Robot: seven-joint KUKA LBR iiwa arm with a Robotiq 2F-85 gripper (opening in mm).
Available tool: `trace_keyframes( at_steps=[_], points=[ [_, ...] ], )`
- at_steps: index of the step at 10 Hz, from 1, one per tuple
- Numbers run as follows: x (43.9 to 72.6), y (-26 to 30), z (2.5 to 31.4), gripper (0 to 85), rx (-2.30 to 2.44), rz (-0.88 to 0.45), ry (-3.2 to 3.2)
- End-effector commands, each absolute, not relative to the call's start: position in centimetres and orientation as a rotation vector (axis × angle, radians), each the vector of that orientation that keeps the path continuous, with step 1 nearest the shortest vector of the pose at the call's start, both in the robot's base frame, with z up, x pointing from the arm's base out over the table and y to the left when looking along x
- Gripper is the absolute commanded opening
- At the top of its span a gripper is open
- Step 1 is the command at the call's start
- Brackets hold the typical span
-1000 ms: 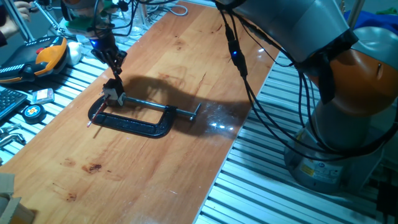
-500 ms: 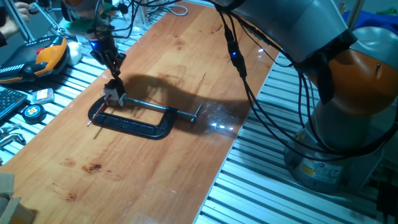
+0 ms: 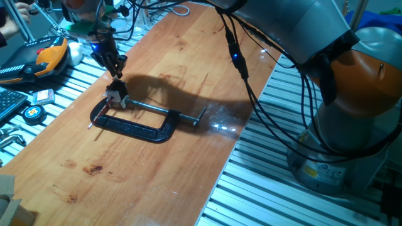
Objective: Sharpen the pencil with a pencil sharpener
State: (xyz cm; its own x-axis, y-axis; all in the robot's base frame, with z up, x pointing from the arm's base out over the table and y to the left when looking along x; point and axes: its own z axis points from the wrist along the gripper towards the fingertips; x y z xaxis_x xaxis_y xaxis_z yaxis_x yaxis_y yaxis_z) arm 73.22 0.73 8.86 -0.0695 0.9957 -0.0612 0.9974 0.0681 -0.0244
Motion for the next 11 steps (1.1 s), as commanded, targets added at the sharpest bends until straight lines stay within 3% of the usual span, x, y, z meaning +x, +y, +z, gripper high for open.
trace_keyframes(
  at_steps=[1,5,8,10,11],
  points=[
    [73.2,0.7,8.8,34.0,2.123,-0.092,2.275],
    [73.3,0.6,8.0,34.0,2.108,-0.06,2.291],
    [72.9,0.3,9.0,34.0,2.05,-0.06,2.337],
    [72.4,0.2,9.4,0.0,2.032,-0.031,2.364],
    [72.3,0.1,9.6,0.0,2.024,-0.033,2.37]
  ],
)
